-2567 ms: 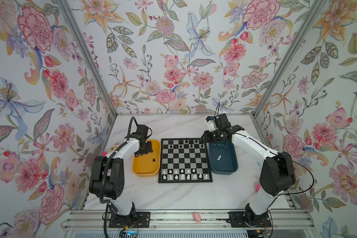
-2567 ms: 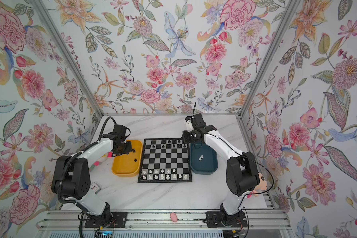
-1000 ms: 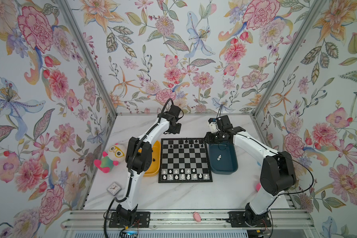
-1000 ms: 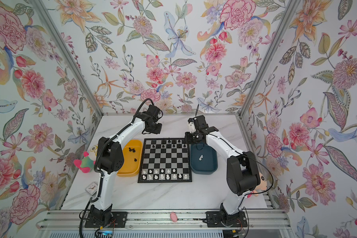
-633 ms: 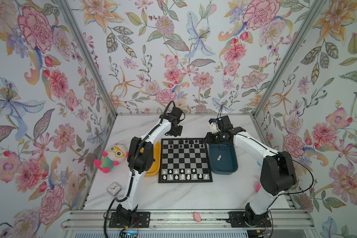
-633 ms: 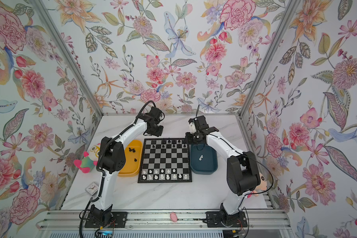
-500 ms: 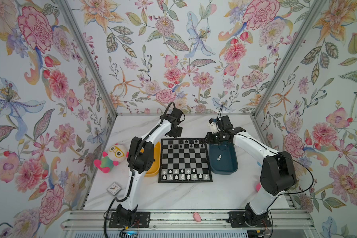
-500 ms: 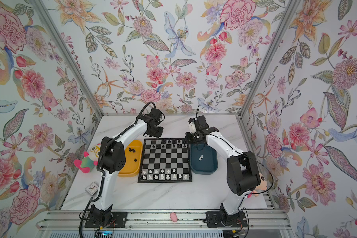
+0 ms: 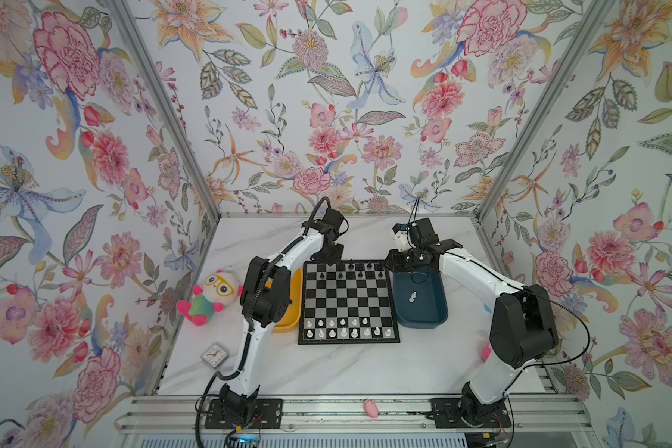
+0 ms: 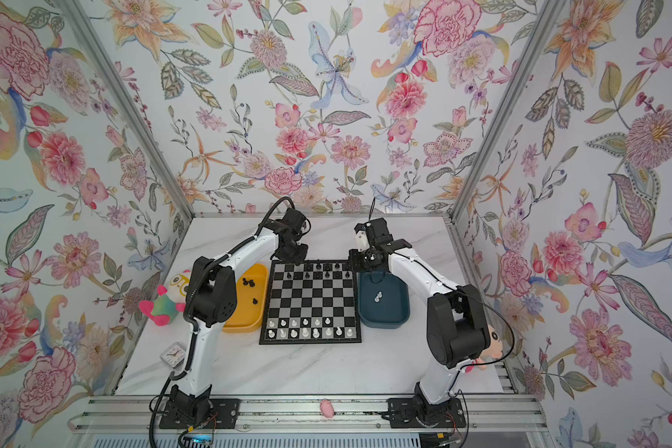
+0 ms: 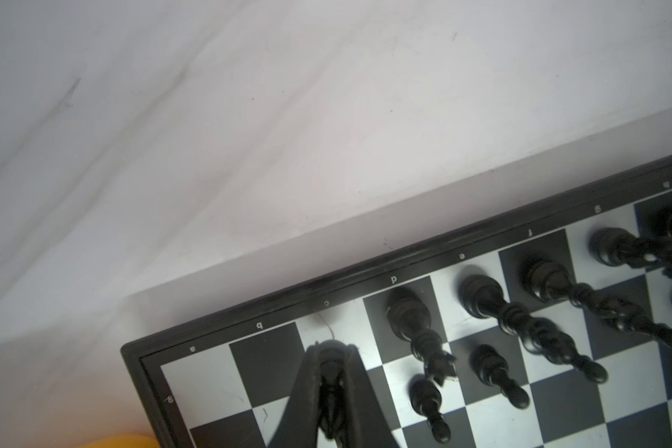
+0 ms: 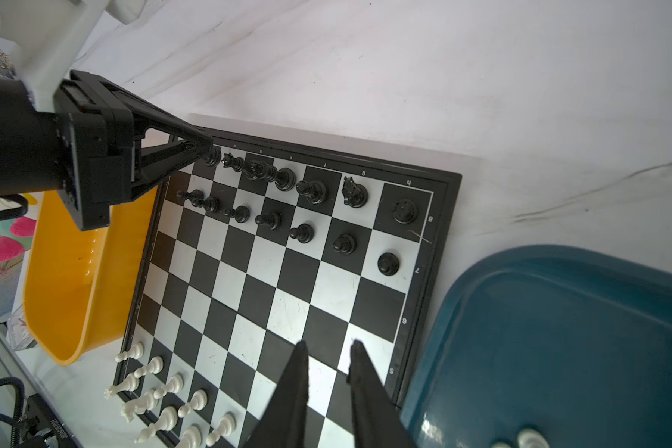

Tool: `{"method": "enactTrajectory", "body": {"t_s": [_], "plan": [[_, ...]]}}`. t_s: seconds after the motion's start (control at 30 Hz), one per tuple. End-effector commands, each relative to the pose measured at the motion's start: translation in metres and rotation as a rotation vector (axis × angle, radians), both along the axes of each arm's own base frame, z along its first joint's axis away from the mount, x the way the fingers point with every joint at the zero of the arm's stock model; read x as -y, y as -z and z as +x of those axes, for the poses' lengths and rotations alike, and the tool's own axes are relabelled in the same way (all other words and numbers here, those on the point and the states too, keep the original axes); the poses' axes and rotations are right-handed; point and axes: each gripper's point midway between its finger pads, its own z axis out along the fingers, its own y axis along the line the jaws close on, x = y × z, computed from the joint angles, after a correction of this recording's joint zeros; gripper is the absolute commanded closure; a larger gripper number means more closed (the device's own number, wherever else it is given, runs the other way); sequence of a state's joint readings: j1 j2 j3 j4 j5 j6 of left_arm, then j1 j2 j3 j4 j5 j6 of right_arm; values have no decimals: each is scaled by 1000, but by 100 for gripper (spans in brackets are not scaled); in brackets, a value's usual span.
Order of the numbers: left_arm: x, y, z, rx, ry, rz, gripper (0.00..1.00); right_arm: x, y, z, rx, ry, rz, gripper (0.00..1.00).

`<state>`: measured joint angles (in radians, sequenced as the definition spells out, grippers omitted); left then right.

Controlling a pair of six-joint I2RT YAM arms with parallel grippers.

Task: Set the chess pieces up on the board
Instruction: 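Lower the black pawn with the left gripper onto a square near the black rows, then open the left gripper to release the black pawn on the board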

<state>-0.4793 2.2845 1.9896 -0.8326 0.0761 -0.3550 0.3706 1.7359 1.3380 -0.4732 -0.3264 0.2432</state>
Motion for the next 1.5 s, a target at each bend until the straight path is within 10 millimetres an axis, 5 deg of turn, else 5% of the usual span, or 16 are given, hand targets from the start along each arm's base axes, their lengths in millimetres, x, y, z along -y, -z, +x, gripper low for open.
{"method": "enactTrajectory", "body": {"t_s": [0.0, 0.83, 1.47], "plan": [[7, 16, -8, -36, 18, -2, 93, 1, 1, -2, -2, 6, 9, 78], [8, 34, -12, -69, 15, -2, 93, 0, 6, -2, -14, 8, 11, 79], [7, 29, -13, -62, 17, 1, 74, 0, 6, -2, -15, 8, 14, 79]]}}
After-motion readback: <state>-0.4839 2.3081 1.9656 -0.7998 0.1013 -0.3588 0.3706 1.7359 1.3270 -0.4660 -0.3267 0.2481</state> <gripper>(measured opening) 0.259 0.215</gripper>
